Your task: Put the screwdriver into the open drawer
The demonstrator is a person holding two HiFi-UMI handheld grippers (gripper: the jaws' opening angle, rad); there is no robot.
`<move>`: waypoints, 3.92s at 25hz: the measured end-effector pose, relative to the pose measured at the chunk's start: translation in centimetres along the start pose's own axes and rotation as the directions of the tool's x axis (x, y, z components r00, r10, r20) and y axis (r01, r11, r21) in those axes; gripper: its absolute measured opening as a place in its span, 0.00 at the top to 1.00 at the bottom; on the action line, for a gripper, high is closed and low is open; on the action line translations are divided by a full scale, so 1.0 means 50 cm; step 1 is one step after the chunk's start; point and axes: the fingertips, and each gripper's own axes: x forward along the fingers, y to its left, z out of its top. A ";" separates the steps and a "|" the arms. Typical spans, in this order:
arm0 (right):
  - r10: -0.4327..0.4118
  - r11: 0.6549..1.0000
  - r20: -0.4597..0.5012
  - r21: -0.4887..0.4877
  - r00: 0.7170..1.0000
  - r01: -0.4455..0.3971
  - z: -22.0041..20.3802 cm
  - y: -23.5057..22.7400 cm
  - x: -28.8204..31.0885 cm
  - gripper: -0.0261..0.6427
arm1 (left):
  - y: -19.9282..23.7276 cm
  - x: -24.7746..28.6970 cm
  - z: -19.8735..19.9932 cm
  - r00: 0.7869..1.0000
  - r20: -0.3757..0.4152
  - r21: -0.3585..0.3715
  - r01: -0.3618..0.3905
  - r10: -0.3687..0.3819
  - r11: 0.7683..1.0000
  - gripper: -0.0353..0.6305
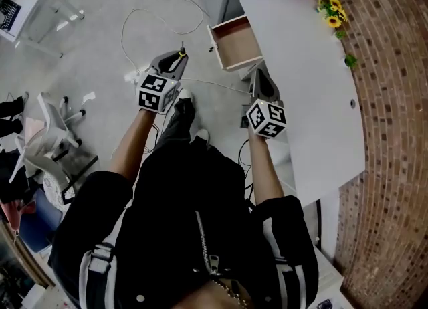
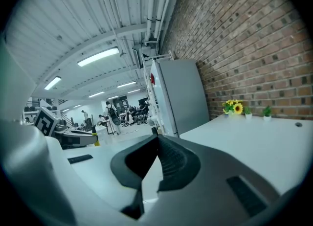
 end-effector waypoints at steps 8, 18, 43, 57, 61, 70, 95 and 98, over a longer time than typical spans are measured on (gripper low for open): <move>-0.088 0.996 -0.006 0.023 0.996 0.088 0.021 -0.091 0.085 0.95 | 0.034 0.161 0.026 0.997 -0.015 -0.003 0.076 -0.076 0.997 0.83; -0.215 0.974 -0.068 0.060 0.974 0.219 0.057 -0.149 0.285 0.95 | 0.128 0.426 0.045 0.967 -0.102 0.004 0.235 -0.233 0.972 0.83; -0.324 0.937 -0.106 0.101 0.940 0.334 0.066 -0.277 0.351 0.95 | 0.061 0.643 0.032 0.893 -0.216 0.028 0.410 -0.395 0.912 0.83; -0.353 0.903 -0.199 0.183 0.914 0.389 -0.061 -0.310 0.323 0.95 | 0.015 0.714 -0.169 0.803 -0.404 0.063 0.503 -0.439 0.862 0.83; -0.388 0.874 -0.231 0.215 0.893 0.435 -0.111 -0.320 0.295 0.95 | 0.012 0.753 -0.242 0.784 -0.440 0.045 0.507 -0.438 0.861 0.83; -0.401 0.837 -0.292 0.269 0.868 0.477 -0.198 -0.299 0.259 0.95 | -0.009 0.861 -0.416 0.751 -0.520 0.050 0.503 -0.407 0.863 0.83; -0.408 0.770 -0.429 0.312 0.806 0.556 -0.359 -0.277 0.247 0.95 | -0.062 1.081 -0.776 0.582 -0.771 0.155 0.564 -0.258 0.811 0.83; -0.410 0.763 -0.437 0.317 0.801 0.564 -0.370 -0.283 0.244 0.95 | -0.066 1.091 -0.807 0.560 -0.799 0.184 0.572 -0.217 0.799 0.83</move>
